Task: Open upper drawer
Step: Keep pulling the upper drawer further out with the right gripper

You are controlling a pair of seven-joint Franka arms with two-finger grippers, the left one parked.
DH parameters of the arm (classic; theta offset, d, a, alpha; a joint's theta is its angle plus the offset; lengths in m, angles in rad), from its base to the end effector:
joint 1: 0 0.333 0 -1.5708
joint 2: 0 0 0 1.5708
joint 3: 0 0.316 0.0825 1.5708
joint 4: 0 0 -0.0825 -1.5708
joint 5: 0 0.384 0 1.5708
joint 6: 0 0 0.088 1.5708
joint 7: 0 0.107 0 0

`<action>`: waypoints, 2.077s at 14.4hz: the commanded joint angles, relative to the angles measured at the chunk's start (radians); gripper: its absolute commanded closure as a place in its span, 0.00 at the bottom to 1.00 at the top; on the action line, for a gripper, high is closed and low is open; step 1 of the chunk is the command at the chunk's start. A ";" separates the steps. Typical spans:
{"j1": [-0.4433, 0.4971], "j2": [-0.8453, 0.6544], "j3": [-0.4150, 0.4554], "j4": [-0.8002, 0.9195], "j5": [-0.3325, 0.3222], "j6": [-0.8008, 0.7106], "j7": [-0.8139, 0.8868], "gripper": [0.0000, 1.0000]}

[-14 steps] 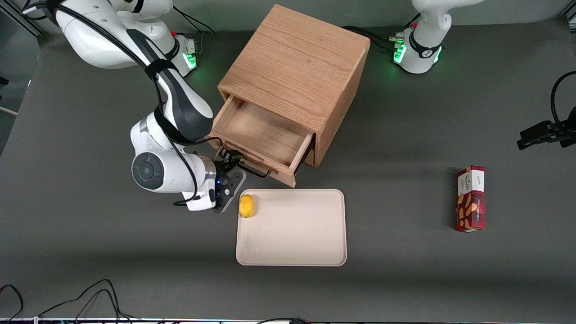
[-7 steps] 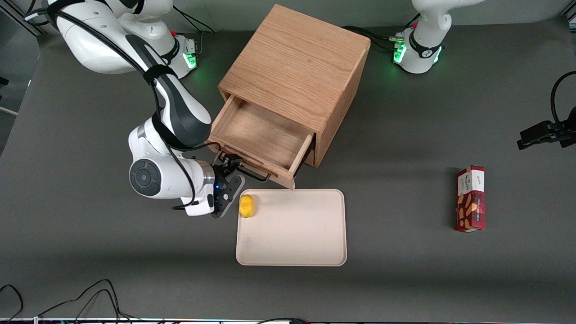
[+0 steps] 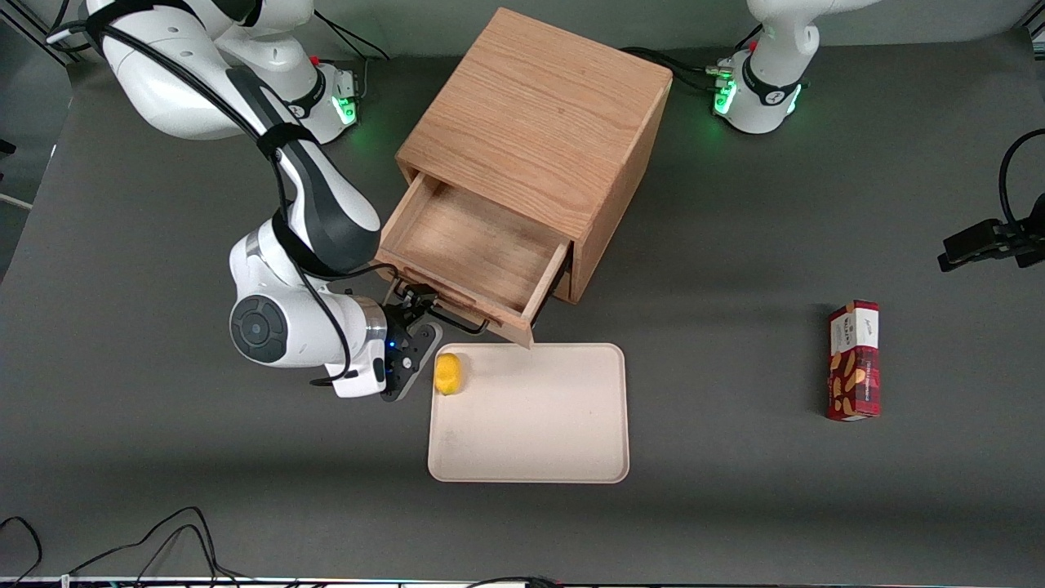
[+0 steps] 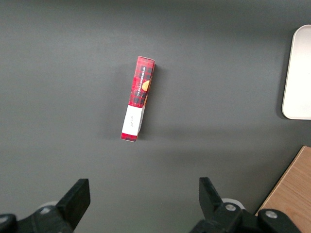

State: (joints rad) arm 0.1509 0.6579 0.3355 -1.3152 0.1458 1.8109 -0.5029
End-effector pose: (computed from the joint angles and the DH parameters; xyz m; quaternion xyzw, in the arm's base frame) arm 0.6489 0.2971 0.3607 -0.8869 -0.4241 0.0619 0.1725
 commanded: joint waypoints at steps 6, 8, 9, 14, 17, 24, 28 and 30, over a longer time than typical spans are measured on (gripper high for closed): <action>0.013 0.061 0.004 0.090 -0.018 0.001 -0.011 0.00; 0.010 0.063 0.004 0.097 -0.018 0.001 -0.011 0.00; 0.007 0.069 0.004 0.103 -0.018 -0.001 -0.011 0.00; -0.005 0.089 0.002 0.142 -0.020 -0.030 -0.019 0.00; -0.016 0.089 0.002 0.142 -0.020 -0.030 -0.028 0.00; -0.045 0.089 0.002 0.142 -0.020 -0.030 -0.042 0.00; -0.059 0.089 0.002 0.139 -0.020 -0.030 -0.054 0.00; -0.060 0.091 0.002 0.139 -0.020 -0.030 -0.057 0.00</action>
State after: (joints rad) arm 0.0976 0.7242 0.3340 -1.2148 0.1410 1.8000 -0.5313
